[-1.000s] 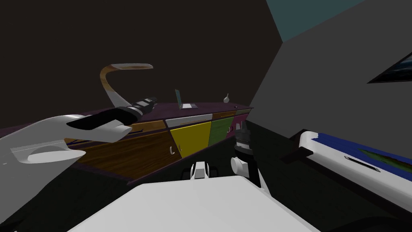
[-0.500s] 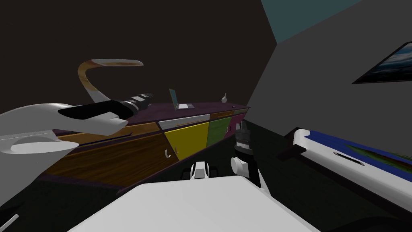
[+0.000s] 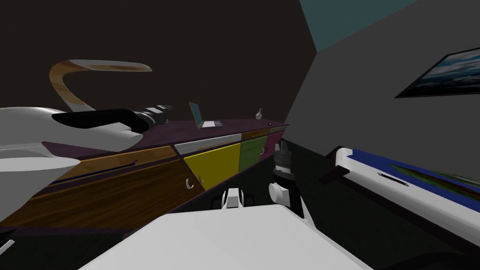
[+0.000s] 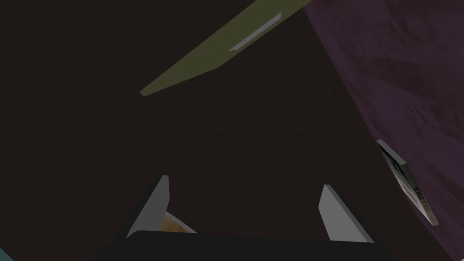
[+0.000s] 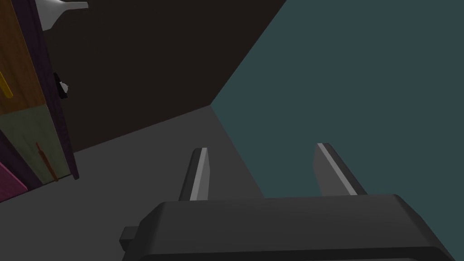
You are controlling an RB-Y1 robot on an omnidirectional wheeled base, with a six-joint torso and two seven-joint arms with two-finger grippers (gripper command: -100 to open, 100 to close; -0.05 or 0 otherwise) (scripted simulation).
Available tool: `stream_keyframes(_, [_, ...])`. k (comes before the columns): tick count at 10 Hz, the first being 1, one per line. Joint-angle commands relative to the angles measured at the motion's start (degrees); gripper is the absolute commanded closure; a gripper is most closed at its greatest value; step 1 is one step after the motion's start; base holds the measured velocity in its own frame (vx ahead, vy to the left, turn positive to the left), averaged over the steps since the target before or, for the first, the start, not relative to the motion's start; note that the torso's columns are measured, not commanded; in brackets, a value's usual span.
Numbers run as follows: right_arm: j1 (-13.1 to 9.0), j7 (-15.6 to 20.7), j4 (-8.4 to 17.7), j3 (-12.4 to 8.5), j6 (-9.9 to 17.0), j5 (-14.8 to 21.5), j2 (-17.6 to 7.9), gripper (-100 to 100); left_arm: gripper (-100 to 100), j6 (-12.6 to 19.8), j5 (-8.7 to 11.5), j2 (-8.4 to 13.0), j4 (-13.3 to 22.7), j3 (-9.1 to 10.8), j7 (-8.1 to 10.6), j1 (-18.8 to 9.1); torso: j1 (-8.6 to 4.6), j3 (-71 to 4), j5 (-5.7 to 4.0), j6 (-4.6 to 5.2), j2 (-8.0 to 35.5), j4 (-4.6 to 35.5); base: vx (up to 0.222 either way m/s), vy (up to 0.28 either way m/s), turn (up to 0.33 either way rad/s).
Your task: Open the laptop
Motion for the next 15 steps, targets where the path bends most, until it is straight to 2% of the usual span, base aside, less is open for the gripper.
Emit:
stream_keyframes(1, [0.0, 0.0, 0.0, 0.0, 0.0, 0.0, 0.0, 0, -100, 3.4, 0.5, 1.4, 0.8, 0.16, 0.81, -1.7, -0.02, 0.0, -0.01, 0.03, -0.1, 0.0, 0.053, -0.029, -0.048])
stream_keyframes(2, [0.0, 0.0, 0.0, 0.0, 0.0, 0.0, 0.0, 0, -100, 5.3, 1.1, 2.6, 1.4, 0.47, 1.46, -2.9, -0.03, 0.0, -0.01, 0.00, 0.0, 0.0, 0.056, -0.040, -0.072])
stream_keyframes(3, [0.0, 0.0, 0.0, 0.0, 0.0, 0.0, 0.0, 0, -100, 5.8, 1.1, 2.6, 1.4, 0.47, 1.46, -2.9, -0.08, 0.0, -0.03, 0.03, 0.0, 0.0, 0.049, -0.031, -0.052])
stream_keyframes(5, [0.0, 0.0, 0.0, 0.0, 0.0, 0.0, 0.0, 0, -100, 9.6, 2.2, 4.7, 2.7, 0.99, 2.72, -5.2, -0.04, 0.0, -0.02, 0.03, 0.0, 0.0, 0.068, -0.036, -0.132])
stream_keyframes(6, [0.0, 0.0, 0.0, 0.0, 0.0, 0.0, 0.0, 0, -100, 10.2, 2.2, 4.7, 2.7, 0.99, 2.72, -5.2, -0.05, -0.1, -0.02, 0.03, -0.1, 0.0, 0.064, -0.026, -0.044])
stream_keyframes(10, [0.0, 0.0, 0.0, 0.0, 0.0, 0.0, 0.0, 0, -100, 16.9, 3.8, 7.6, 4.7, 1.66, 4.86, -8.9, -0.07, -0.1, -0.02, 0.01, -0.1, 0.0, 0.077, -0.033, -0.105])
stream_keyframes(13, [0.0, 0.0, 0.0, 0.0, 0.0, 0.0, 0.0, 0, -100, 20.5, 4.8, 9.0, 5.9, 1.97, 6.14, -10.9, 0.00, 0.0, -0.01, 0.00, 0.0, 0.0, 0.070, -0.025, -0.091])
stream_keyframes(15, [0.0, 0.0, 0.0, 0.0, 0.0, 0.0, 0.0, 0, -100, 20.6, 4.6, 8.9, 5.7, 1.94, 6.24, -10.8, -0.01, 0.0, 0.00, 0.00, 0.0, 0.0, 0.038, -0.013, -0.039])
